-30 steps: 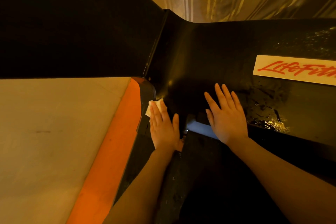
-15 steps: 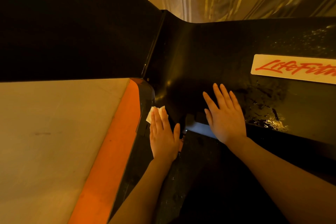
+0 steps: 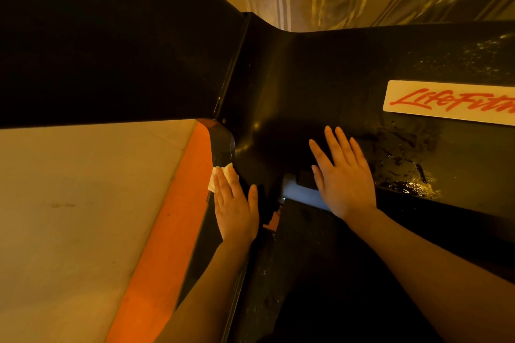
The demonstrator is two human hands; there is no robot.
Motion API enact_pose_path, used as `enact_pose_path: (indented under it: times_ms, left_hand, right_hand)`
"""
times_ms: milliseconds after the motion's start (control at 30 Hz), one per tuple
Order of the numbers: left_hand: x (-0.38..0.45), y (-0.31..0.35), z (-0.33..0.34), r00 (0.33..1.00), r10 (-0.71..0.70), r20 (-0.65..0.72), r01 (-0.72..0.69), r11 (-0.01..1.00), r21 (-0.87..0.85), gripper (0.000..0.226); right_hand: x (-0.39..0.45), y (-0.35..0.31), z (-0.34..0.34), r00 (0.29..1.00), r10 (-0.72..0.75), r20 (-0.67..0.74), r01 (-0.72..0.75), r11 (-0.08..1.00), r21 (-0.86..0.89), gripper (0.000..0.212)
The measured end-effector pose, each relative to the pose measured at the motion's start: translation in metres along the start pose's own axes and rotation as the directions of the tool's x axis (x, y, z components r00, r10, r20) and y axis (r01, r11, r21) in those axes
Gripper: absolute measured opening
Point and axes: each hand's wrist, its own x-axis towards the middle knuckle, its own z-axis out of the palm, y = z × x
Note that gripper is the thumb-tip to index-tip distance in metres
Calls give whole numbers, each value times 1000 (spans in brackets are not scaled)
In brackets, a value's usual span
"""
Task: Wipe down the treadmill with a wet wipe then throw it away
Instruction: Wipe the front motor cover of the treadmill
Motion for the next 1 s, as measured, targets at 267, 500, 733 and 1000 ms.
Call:
enact_pose_path:
  times_ms: [267,500,733,1000]
  left_hand:
    - [-38,19,14,990,137,40,-138,990,33,77]
    - [-31,1,6,982,175,75,-179,983,42,74]
    - [-17,-21,-4,998,59,23,-59,998,-14,75]
    - [-55,-5,16,998,36,44,-35,999,-21,78]
  right_hand:
    - [0,-1,0,1000,-2,-7,2,1000,12,48]
    - [0,-1,0,1000,-1,-10,1,1000,20,48]
    - [0,0,2,1000,-3,-13,3,1000,17,55]
    - [-2,-1,3,999,-10,-34,11,1000,17,54]
